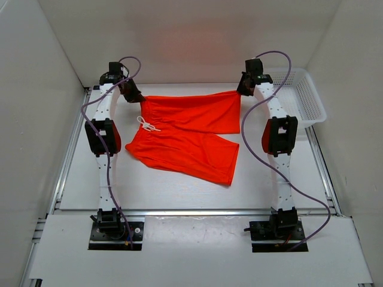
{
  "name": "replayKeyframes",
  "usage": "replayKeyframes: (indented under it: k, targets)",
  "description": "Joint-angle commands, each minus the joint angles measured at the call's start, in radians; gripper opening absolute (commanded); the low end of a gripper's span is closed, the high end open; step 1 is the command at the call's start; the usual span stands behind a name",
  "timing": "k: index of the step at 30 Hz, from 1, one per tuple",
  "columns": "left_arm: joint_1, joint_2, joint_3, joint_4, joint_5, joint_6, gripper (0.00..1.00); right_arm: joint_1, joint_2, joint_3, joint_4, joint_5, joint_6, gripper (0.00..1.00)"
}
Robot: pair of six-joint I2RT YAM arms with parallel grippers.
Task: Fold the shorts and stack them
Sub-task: Fold the shorts
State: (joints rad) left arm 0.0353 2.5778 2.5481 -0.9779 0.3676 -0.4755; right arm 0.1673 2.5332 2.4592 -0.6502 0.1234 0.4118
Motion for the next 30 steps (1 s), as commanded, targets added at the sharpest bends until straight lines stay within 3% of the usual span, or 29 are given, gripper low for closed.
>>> replayKeyframes:
  k: [1,7,12,20,24,25,26,27,28,29,30]
  targets:
    - [0.0,-0.03,0.041,0.047,0.022,-0.003,0.1,-0.011,-0.028,0.04,0.05,-0.019,-0.008,0.0]
    - [-0.009,-0.128,0.002,0.056,0.019,0.009,0.1,-0.002,-0.245,-0.152,0.072,-0.079,-0.039,0.0]
    - [-0.009,-0.301,-0.144,0.056,0.008,0.043,0.1,0.023,-0.537,-0.477,0.081,-0.059,-0.096,0.0]
    - [0.0,-0.684,-0.65,0.056,-0.091,0.087,0.1,0.204,-0.994,-1.063,0.067,-0.007,-0.082,0.0]
    - [0.04,-0.867,-0.969,0.056,-0.15,0.038,0.1,0.37,-1.241,-1.397,0.034,0.019,0.06,0.0]
    - [0.061,-0.896,-1.03,0.056,-0.159,0.023,0.14,0.408,-1.278,-1.445,0.006,0.037,0.097,0.0]
    - [0.07,-0.919,-1.134,0.056,-0.171,0.003,0.36,0.449,-1.338,-1.491,-0.005,0.06,0.137,0.0]
    - [0.071,-0.951,-1.178,0.056,-0.197,0.003,0.45,0.522,-1.366,-1.573,-0.014,0.071,0.177,0.0]
    - [0.086,-0.965,-1.215,0.056,-0.206,-0.009,0.65,0.559,-1.389,-1.609,-0.023,0.087,0.261,0.04]
    - [0.095,-0.966,-1.267,0.056,-0.206,-0.009,0.91,0.592,-1.421,-1.64,-0.049,0.1,0.303,0.17]
    - [0.095,-0.978,-1.284,0.056,-0.206,-0.009,0.97,0.636,-1.432,-1.661,-0.058,0.101,0.33,0.55]
